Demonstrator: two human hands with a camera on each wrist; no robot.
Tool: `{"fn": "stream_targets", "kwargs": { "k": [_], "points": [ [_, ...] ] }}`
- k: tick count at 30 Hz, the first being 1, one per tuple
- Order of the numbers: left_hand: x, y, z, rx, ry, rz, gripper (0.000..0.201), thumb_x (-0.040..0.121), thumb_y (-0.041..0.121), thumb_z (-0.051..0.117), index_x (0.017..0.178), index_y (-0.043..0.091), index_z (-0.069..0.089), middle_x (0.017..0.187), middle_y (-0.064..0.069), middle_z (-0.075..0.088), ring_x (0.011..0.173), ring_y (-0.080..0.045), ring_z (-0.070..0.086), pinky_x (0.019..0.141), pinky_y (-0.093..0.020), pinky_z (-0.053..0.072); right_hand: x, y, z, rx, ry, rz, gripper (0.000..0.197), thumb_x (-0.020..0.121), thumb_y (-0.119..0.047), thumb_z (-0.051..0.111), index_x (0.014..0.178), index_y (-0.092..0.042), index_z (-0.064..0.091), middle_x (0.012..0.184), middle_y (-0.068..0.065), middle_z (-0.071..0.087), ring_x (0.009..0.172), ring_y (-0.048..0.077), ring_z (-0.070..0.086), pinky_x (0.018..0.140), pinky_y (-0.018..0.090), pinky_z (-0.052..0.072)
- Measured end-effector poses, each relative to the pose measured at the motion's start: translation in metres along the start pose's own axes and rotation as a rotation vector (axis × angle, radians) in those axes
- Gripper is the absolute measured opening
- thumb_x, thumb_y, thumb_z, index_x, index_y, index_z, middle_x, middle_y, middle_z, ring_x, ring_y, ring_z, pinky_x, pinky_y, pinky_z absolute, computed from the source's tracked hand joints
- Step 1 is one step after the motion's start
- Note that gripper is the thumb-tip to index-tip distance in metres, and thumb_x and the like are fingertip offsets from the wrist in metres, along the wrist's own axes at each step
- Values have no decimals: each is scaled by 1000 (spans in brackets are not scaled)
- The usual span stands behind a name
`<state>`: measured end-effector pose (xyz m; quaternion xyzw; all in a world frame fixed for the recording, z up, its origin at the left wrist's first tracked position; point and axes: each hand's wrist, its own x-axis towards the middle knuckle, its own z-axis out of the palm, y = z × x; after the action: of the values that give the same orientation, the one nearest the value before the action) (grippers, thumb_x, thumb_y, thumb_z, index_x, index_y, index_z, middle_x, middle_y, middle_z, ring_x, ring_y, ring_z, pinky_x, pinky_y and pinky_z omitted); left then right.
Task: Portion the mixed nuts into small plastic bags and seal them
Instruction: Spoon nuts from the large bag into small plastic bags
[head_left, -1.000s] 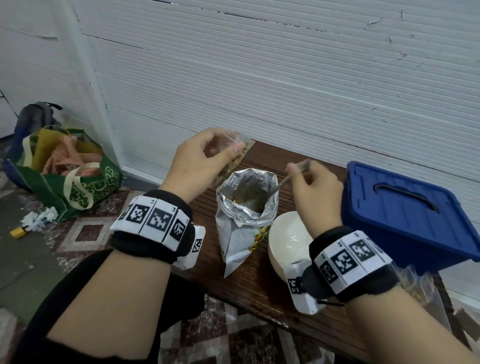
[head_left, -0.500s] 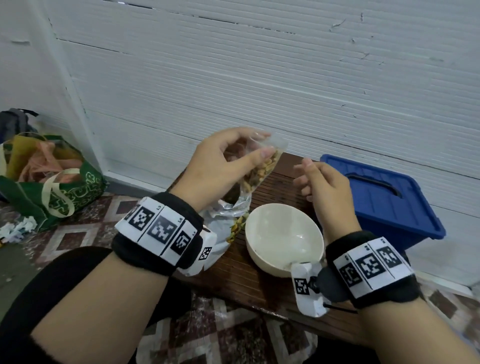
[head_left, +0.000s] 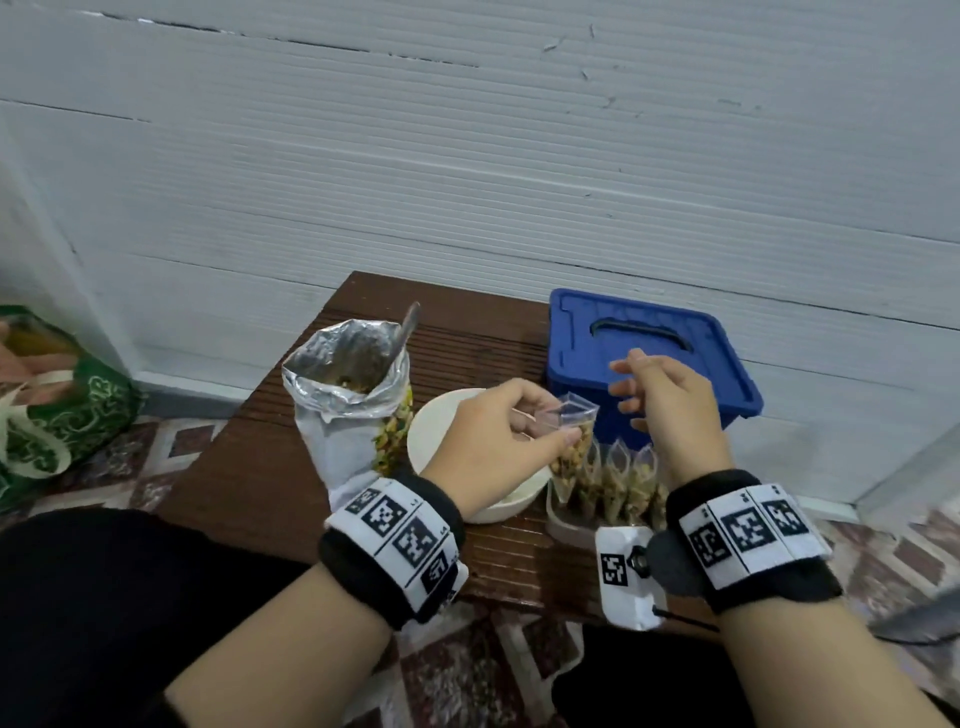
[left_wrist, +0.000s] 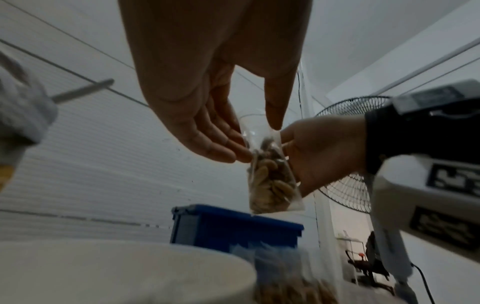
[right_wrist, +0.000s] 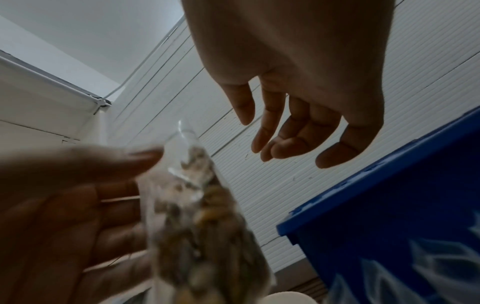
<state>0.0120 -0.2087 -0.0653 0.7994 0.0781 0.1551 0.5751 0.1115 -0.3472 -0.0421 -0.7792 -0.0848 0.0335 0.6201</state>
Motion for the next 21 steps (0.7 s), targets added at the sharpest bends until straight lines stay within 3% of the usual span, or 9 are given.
{"fn": "stream_targets", "kwargs": {
  "k": [5, 11, 15, 21],
  "points": [
    [0, -17, 29, 93, -19, -50, 23, 77, 24, 80, 90, 26, 61, 88, 11, 67, 74, 1, 66, 71, -19, 56, 0, 13, -14, -5, 43, 33, 28, 98, -36, 48, 83, -22, 66, 77, 0, 64, 65, 12, 54, 64, 27, 40],
    [1, -33, 42, 344, -73, -45, 25, 76, 32, 79, 87, 29, 57, 95, 9, 64, 88, -8, 62, 84, -35, 53, 2, 17, -17, -15, 37, 54, 28, 99, -35, 46, 84, -21, 65, 76, -1, 63, 67, 13, 54, 65, 27, 40],
    [-2, -36, 44, 669, -76, 23, 28, 78, 49, 71, 97, 31, 61, 99, 13, 63, 99, -10, 52, 91, -35, 43, 0, 18, -14, -37, 17, 66, 28, 99, -36, 45, 85, -22, 65, 78, -1, 63, 70, 13, 55, 66, 27, 41],
    [-4, -42, 50, 872, -165, 44, 44, 84, 55, 61, 123, 34, 57, 117, 8, 51, 115, -16, 40, 101, -32, 31, 0, 18, -13, -48, -6, 81, 28, 99, -36, 45, 88, -21, 65, 77, -2, 62, 71, 13, 55, 65, 26, 39]
  ]
}}
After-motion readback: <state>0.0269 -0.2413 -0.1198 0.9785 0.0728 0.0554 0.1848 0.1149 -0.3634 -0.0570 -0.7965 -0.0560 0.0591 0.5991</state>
